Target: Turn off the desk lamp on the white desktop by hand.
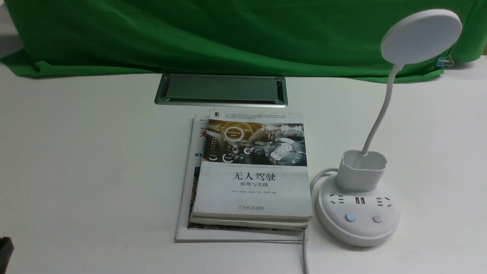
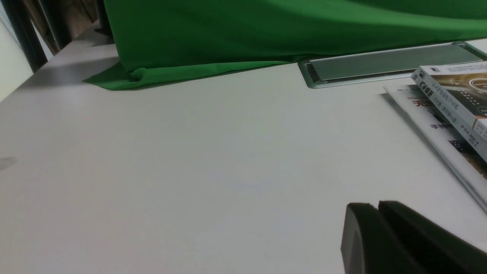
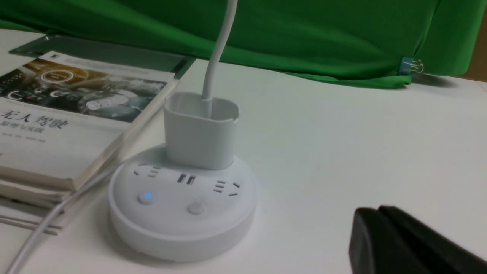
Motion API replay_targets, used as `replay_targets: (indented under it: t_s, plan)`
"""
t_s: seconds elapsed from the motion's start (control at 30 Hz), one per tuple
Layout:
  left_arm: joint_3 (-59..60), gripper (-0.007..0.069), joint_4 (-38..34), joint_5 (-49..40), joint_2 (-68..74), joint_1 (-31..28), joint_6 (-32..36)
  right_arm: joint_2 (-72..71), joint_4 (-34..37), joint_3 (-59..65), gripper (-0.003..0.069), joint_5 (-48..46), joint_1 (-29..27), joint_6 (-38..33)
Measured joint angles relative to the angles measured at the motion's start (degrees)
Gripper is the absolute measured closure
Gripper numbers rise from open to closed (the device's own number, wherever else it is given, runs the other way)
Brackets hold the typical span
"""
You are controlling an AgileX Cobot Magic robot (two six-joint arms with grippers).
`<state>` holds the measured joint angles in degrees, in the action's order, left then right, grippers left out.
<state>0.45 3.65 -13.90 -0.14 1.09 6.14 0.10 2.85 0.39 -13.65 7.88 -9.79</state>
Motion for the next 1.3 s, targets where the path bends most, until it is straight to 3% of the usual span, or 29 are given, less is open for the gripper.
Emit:
replay_targets:
  t_s: [1.3]
  plan:
    - [0.00,0.0605,0.00,0.00,0.00,0.00,0.03,0.00,0.00,0.00,0.0621,0.00,0.00,1.08]
